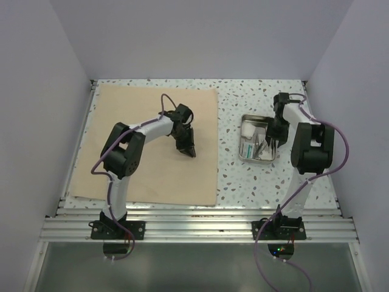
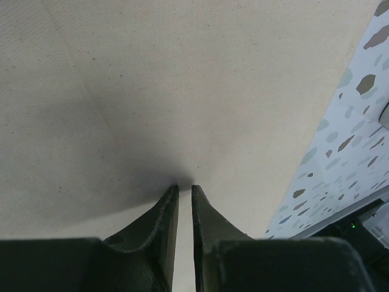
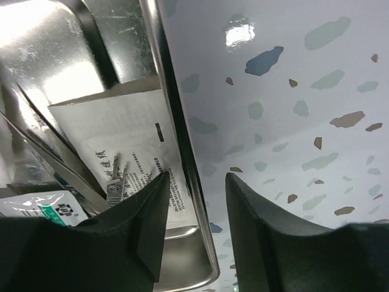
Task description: Prepare the surgical pack
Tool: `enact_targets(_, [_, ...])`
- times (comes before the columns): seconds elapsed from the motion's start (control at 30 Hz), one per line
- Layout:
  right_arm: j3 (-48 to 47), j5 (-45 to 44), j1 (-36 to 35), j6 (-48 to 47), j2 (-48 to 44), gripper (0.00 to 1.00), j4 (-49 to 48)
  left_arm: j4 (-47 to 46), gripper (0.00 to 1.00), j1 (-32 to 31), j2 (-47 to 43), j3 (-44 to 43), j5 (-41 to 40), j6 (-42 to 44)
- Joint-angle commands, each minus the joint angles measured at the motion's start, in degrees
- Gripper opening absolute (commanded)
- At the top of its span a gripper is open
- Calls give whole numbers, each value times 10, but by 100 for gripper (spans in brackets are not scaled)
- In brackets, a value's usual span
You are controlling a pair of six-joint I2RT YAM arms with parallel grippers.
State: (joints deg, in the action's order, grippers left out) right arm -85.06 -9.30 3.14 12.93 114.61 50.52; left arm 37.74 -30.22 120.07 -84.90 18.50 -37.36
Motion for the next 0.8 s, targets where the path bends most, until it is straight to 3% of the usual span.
enact_targets(0.0, [-25, 24, 0, 2, 11, 45, -22, -9, 18, -31, 46, 5, 2, 10])
enact_targets(0.07, [-30, 38, 4, 5, 27, 41, -23, -6, 18, -40, 54, -3, 8, 11])
enact_targets(0.2, [-38, 54, 12, 17, 40, 12, -29, 7, 18, -59, 77, -32, 16, 13])
enact_targets(0.33, [-48, 61, 20, 25, 38, 0, -24, 16, 18, -62, 95, -71, 27, 19])
enact_targets(0.53, [-71, 69, 23, 31, 16, 0, 8, 43, 19, -59, 101, -137, -3, 16])
enact_targets(0.77, [-80, 118, 22, 62, -50, 0, 37, 35, 32, -19, -7, -122, -48, -3])
